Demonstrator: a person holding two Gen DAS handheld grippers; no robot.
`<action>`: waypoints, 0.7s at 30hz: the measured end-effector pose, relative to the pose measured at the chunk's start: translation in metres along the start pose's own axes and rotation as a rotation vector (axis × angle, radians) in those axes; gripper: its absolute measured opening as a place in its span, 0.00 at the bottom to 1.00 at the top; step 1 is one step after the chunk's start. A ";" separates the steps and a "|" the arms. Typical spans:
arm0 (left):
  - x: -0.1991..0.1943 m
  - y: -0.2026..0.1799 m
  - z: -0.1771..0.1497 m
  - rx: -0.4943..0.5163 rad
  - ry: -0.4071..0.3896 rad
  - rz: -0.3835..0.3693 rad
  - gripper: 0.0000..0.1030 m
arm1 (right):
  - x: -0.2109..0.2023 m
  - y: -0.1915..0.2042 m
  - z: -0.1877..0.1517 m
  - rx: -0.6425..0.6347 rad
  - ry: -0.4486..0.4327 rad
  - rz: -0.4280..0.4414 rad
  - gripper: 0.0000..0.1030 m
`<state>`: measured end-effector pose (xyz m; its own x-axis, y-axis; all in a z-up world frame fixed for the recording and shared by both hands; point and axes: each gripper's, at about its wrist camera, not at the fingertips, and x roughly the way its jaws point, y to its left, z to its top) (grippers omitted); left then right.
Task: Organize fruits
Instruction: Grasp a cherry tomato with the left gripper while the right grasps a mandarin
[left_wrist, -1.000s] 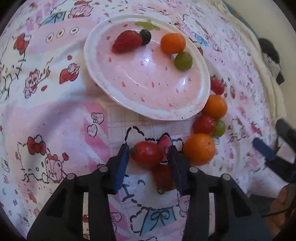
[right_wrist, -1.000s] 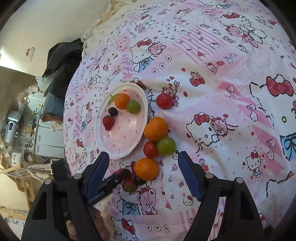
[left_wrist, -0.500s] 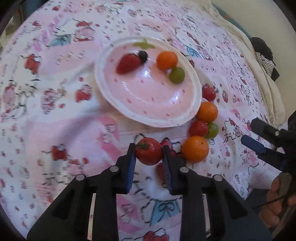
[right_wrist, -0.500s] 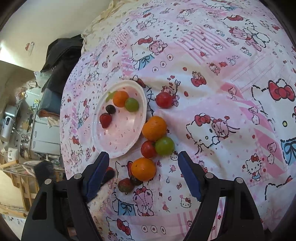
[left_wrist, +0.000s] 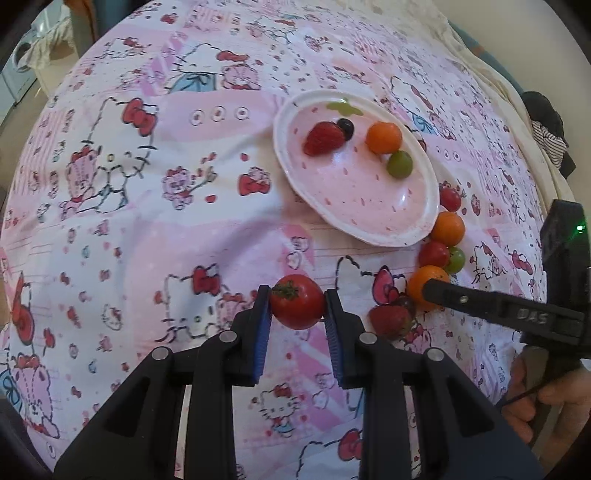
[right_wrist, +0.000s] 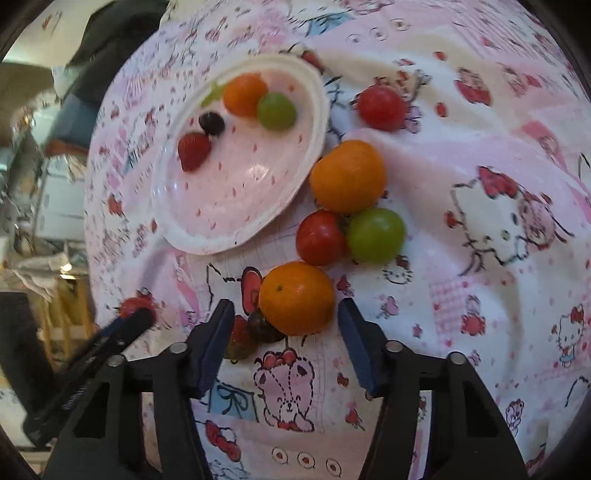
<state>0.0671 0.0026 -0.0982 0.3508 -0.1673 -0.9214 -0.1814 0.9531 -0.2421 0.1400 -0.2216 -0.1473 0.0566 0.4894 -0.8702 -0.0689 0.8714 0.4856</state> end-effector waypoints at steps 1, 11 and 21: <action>-0.002 0.002 -0.001 -0.003 -0.003 0.001 0.23 | 0.002 0.002 0.000 -0.009 0.003 -0.017 0.56; -0.010 0.004 0.001 0.001 -0.028 0.007 0.23 | -0.016 -0.011 -0.009 0.008 -0.029 0.001 0.43; -0.030 -0.008 0.012 0.069 -0.154 0.077 0.23 | -0.080 -0.023 -0.018 -0.007 -0.234 -0.045 0.43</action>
<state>0.0691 0.0035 -0.0648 0.4762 -0.0576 -0.8774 -0.1513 0.9776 -0.1463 0.1192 -0.2819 -0.0901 0.2894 0.4449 -0.8475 -0.0676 0.8927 0.4455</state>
